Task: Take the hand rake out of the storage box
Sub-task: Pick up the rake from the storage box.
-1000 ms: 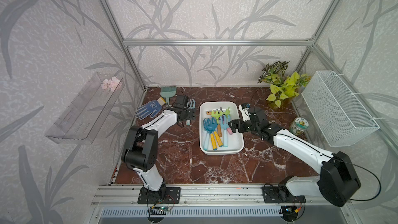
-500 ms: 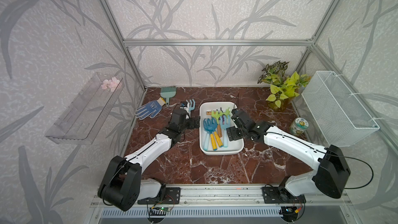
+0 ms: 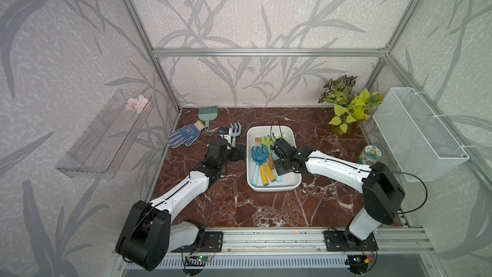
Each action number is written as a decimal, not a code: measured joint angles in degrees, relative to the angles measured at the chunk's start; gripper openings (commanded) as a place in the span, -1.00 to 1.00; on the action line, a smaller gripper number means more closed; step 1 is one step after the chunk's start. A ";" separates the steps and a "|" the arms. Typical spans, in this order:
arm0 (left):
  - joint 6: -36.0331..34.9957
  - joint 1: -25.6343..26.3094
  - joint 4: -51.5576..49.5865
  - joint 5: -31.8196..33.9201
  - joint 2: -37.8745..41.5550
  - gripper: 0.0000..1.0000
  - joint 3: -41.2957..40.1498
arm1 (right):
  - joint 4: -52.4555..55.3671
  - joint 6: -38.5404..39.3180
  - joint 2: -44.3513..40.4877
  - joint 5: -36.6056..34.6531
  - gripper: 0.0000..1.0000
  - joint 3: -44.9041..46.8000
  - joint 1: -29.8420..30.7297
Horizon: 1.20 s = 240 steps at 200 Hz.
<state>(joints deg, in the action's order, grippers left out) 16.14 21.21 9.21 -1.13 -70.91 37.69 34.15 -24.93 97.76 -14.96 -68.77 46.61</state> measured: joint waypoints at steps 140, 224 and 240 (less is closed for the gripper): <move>0.00 -0.26 2.54 1.11 1.11 0.99 -1.22 | 2.80 -1.90 14.53 -0.76 -0.10 -10.54 0.24; 0.00 -0.26 3.06 1.07 1.11 0.99 -1.22 | 6.16 -3.37 18.27 -1.77 -0.36 -12.92 0.17; 0.00 -0.26 3.08 1.07 1.11 0.99 -1.22 | 6.49 -3.41 18.32 -1.86 -0.50 -12.92 0.15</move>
<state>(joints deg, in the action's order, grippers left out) 16.14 20.95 12.29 -0.05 -69.80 36.47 40.64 -28.34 116.07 -16.82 -81.69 46.76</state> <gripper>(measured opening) 0.996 0.283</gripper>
